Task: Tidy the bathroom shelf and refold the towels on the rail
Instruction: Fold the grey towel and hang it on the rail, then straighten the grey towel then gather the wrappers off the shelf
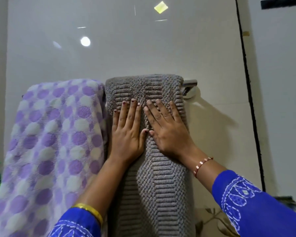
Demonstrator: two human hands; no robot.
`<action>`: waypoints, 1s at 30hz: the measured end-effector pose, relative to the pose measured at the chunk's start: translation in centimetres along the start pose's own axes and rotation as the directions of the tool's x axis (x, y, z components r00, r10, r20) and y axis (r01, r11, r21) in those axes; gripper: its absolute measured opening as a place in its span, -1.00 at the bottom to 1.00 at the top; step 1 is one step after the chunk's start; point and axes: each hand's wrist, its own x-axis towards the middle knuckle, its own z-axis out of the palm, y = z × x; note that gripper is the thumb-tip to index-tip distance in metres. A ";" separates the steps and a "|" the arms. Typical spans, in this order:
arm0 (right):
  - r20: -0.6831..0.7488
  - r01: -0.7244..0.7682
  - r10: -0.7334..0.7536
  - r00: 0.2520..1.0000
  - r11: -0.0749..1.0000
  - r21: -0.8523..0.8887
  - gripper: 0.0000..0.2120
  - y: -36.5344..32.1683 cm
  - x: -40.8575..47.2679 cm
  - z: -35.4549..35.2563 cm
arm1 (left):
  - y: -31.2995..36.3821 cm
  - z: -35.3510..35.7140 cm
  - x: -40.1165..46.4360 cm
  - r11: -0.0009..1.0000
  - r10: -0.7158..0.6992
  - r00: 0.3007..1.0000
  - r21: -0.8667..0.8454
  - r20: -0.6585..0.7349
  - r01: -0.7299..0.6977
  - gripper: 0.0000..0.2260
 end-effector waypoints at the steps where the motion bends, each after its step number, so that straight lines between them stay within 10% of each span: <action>1: 0.010 0.016 -0.016 1.000 1.000 -0.007 -0.45 -0.3 -0.7 0.1 | 0.0 0.1 -0.7 1.000 0.003 1.000 -0.019 0.006 -0.003 -0.45; 19: 0.162 0.377 -0.400 0.902 0.913 0.156 -0.55 -4.4 -13.7 -0.6 | 3.2 -2.4 -15.7 0.998 -0.037 0.906 -0.036 0.422 0.057 -0.49; 30: -0.064 0.109 -0.089 0.994 0.723 0.682 -0.70 -5.9 -12.4 -5.9 | 10.3 -10.1 -12.9 0.740 -0.578 0.762 -0.206 0.293 0.641 -0.71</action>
